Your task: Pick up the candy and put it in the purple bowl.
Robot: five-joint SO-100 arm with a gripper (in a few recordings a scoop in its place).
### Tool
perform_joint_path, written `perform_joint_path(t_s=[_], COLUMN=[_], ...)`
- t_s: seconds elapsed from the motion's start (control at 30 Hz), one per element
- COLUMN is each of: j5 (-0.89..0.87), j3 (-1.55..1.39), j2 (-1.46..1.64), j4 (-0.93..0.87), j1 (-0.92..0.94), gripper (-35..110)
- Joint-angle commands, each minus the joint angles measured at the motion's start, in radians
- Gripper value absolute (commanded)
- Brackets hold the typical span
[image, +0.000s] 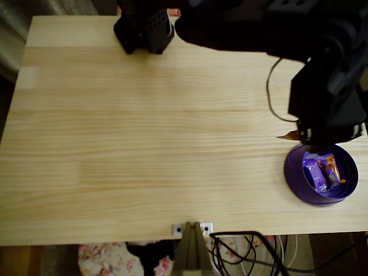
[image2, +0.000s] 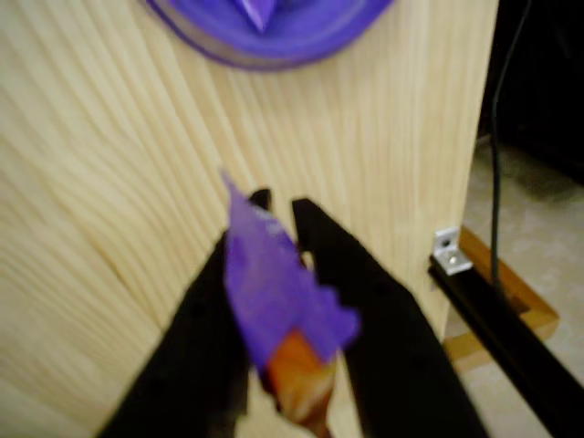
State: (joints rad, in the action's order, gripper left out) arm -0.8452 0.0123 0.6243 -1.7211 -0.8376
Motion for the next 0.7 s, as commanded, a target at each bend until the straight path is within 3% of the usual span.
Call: perform_joint_path(t_s=[0.0, 0.67], j5=[-0.012, -0.057], j3=[0.133, -0.025], j2=[0.055, 0.02], j4=[0.051, 0.583], j1=[-0.048, -0.124], gripper=[0, 0])
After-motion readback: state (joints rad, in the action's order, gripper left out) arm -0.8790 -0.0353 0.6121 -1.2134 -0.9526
